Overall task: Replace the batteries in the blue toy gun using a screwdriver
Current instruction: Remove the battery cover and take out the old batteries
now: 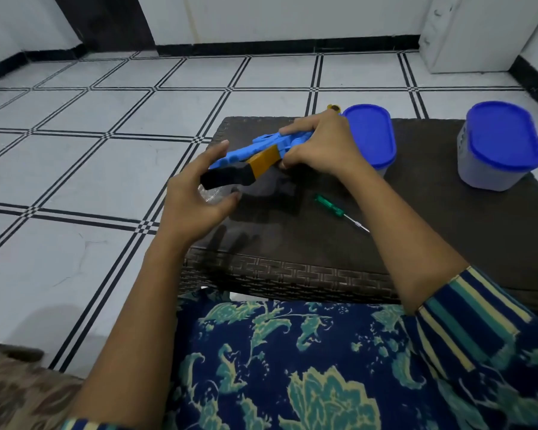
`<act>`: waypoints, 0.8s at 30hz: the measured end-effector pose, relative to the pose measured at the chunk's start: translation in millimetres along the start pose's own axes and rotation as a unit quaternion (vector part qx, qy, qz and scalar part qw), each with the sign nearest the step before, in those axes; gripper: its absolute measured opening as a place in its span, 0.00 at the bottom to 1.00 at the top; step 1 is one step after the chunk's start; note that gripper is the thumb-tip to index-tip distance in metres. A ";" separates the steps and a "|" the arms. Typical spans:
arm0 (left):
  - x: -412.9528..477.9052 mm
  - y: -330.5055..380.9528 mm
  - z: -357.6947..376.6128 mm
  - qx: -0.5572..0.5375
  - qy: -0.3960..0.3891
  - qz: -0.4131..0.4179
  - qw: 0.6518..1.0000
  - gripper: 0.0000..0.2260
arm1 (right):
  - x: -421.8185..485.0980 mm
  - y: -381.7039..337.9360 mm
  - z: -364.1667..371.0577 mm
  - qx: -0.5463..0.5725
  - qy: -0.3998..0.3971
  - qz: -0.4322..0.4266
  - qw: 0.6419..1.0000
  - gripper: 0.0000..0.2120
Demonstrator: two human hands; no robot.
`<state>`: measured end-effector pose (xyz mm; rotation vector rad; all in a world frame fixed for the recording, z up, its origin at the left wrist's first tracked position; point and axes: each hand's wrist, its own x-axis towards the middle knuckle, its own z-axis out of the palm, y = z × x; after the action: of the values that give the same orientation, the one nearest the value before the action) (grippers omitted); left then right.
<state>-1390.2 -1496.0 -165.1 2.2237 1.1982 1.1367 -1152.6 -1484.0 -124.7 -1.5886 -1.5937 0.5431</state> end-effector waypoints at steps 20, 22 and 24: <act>12.1 24.1 20.1 -0.041 0.180 -0.054 0.981 0.11 | -5.4 -1.9 19.4 0.105 0.063 -0.071 0.990 0.43; 14.6 26.3 19.1 -0.078 0.203 -0.082 0.973 0.10 | -8.2 2.4 25.8 0.130 0.027 -0.070 0.989 0.44; 17.4 26.0 16.2 -0.114 0.233 -0.118 0.959 0.08 | -12.2 7.1 32.4 0.127 -0.017 -0.060 0.990 0.44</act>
<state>-1358.3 -1495.7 -150.0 1.6393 1.3797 1.6546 -1174.8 -1487.3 -152.0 -1.2915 -1.5643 0.6817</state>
